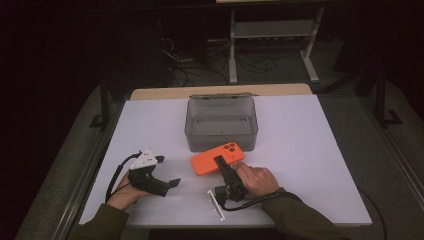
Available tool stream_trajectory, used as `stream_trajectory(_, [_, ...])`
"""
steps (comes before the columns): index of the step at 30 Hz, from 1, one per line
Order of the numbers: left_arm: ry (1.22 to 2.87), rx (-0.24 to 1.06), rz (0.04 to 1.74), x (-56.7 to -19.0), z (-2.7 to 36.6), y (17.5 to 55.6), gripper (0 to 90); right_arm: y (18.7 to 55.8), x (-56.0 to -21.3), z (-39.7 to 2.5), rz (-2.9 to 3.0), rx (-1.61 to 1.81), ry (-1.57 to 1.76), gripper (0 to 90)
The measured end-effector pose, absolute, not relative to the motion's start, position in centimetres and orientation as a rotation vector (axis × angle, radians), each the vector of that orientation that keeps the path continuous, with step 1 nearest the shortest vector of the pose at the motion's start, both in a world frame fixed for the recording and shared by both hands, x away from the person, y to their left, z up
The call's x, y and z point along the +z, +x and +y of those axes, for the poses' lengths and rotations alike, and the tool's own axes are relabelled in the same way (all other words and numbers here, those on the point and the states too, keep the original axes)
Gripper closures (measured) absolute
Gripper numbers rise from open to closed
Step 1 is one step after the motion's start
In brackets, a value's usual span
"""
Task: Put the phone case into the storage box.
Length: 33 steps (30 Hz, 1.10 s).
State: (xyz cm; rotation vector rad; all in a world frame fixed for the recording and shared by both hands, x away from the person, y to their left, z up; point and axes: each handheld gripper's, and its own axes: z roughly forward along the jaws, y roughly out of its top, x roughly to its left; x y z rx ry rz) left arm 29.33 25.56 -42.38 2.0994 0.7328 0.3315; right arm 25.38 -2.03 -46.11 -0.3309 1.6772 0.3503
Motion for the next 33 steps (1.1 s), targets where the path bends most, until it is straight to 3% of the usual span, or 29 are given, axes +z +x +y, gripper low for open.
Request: stream_trajectory(33, [2.126, 0.328, 0.733, -43.3, 25.4, 29.4, 0.0, 25.9, -44.5, -2.5, 1.808, 0.467, -0.183, 78.6])
